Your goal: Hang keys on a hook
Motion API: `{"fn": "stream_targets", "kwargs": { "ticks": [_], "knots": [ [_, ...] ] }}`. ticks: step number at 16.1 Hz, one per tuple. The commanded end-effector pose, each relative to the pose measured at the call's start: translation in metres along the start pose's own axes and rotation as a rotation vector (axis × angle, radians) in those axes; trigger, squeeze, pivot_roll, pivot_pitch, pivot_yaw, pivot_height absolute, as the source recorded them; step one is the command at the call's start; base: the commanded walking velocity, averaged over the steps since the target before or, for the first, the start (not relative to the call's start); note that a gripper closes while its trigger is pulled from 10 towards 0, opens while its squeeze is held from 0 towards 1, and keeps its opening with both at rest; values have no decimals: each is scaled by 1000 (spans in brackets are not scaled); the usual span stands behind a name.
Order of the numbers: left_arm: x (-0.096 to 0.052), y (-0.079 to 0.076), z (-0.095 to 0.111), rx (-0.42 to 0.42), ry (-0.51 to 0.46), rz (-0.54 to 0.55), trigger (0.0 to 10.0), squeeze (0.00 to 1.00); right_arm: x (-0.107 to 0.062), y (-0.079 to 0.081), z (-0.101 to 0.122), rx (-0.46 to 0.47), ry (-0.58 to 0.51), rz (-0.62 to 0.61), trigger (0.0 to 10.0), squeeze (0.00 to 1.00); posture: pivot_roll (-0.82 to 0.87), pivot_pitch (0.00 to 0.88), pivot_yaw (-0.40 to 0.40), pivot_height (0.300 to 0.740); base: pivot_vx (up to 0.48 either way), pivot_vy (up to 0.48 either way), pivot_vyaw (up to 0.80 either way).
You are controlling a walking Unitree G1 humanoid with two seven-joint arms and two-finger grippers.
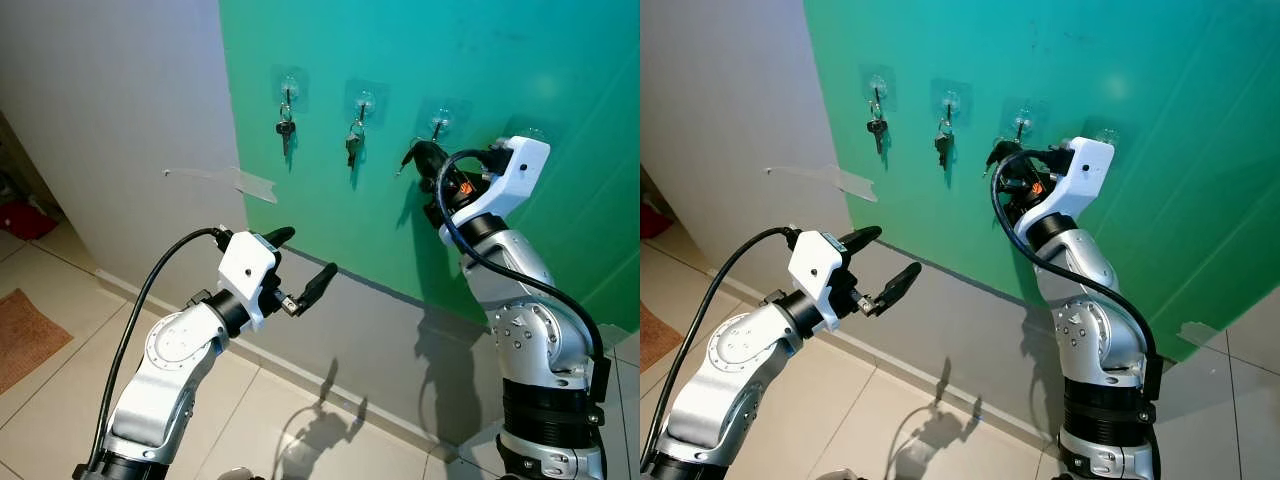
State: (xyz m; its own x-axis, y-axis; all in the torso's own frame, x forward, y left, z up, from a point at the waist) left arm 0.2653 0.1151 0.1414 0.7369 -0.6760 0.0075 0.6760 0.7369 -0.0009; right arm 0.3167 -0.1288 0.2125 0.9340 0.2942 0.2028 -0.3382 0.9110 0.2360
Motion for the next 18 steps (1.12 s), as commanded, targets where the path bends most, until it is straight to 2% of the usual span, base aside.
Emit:
{"fn": "stream_targets", "kwargs": {
  "ticks": [1, 8, 13, 18],
  "knots": [
    [2, -1, 3, 6, -3, -11, 10000, 0, 2, -3, 8, 22, -39, -23, 10000, 0, -62, 0, -39, 740, 0, 0, 0],
    [0, 0, 2, 12, 6, -20, 10000, 0, -1, -12, 10, 70, -59, -78, 10000, 0, -60, 0, -28, 740, 0, 0, 0],
    [2, 0, 1, 12, 10, -30, 10000, 0, -11, -8, 3, 75, -26, -25, 10000, 0, -63, 0, -20, 740, 0, 0, 0],
    [5, -2, 2, 7, -4, -25, 10000, 0, -12, -7, 8, 76, -34, 13, 10000, 0, -85, 0, -32, 740, 0, 0, 0]
  ]
}}
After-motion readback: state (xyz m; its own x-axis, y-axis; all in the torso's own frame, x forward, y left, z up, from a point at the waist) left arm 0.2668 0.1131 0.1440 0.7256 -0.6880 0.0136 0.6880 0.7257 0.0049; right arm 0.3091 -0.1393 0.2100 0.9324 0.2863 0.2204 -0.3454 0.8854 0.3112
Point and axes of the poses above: a point about 5 cm out from each wrist's last joint towards the gripper, its own x axis pointing out of the wrist towards the gripper, its own z axis along the axis of the wrist's last joint, y = z × x, the point moved 1 cm from there along x, pointing out of the wrist towards the gripper, and after that the axes turned 9 degrees about -x, right-handed, at the moved point
